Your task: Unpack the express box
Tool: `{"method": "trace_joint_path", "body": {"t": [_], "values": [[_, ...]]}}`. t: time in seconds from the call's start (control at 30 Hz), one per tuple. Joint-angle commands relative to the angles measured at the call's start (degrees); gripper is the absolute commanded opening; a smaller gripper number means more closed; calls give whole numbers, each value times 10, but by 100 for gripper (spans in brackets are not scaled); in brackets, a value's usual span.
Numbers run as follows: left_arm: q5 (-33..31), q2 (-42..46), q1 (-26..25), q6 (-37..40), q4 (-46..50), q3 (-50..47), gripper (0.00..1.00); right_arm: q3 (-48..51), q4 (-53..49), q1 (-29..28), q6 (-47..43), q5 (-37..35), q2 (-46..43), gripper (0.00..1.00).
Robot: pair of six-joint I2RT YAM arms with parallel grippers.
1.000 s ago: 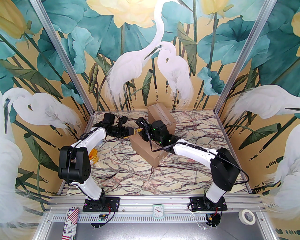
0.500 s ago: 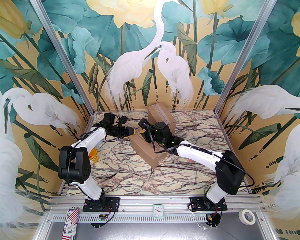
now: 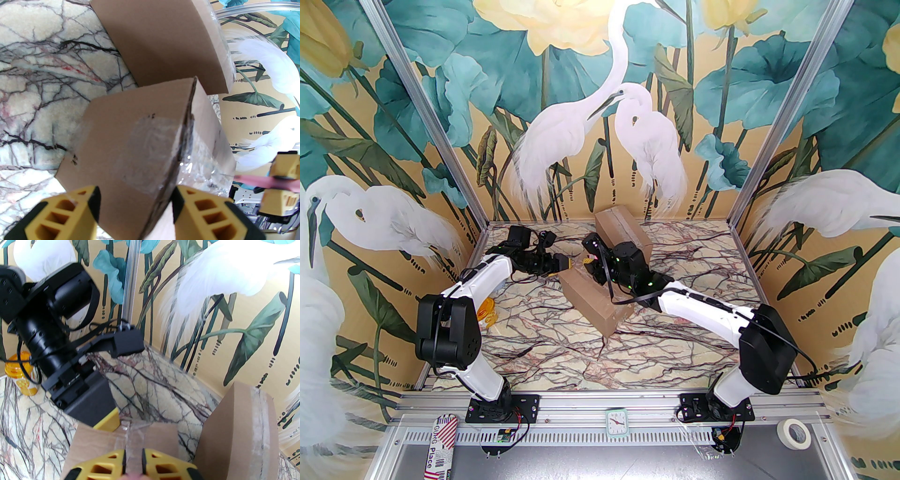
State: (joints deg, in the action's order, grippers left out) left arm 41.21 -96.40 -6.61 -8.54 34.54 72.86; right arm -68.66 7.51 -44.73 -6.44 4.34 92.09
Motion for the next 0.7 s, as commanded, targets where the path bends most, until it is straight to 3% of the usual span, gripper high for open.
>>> {"method": "trace_joint_path", "body": {"t": [0.0,0.23,0.67], "values": [[-67,-1,-4,-1,35,-18,55,-40,35,3,12,21,24,0],[-69,4,-9,-3,35,-18,55,-63,47,7,24,59,65,0],[-78,3,-10,-9,30,-20,55,-58,13,7,33,66,75,0]]}}
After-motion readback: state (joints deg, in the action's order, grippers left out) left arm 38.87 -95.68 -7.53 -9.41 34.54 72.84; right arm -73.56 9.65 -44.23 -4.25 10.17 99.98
